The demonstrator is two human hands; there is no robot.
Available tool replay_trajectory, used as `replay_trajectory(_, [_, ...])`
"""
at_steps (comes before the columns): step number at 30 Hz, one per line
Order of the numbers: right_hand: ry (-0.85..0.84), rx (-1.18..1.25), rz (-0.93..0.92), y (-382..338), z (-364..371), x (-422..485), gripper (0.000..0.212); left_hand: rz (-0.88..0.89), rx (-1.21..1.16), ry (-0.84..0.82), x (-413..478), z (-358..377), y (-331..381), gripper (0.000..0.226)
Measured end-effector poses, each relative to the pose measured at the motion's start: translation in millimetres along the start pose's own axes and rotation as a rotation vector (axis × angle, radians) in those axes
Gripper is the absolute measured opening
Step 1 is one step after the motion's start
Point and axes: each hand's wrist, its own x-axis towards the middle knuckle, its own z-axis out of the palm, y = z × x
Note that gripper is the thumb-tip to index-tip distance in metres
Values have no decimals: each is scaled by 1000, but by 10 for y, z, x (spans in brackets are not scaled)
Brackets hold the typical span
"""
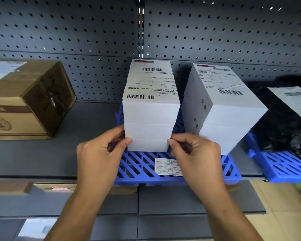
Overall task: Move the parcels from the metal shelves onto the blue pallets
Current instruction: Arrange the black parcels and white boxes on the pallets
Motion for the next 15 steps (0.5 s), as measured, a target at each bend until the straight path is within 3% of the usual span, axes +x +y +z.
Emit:
replay_trajectory(7, [14,74,-71,-17,-102,-49,17,-62,-45,-69,9,-24,29,51])
replay_trajectory(10, [25,139,-179,-52,-199,-85,30,-76,-61,-96,11,-24,47,60])
replay_trajectory(15, [193,179,-369,5,-471,-123,26,-68,-46,-127,12,5,93,64])
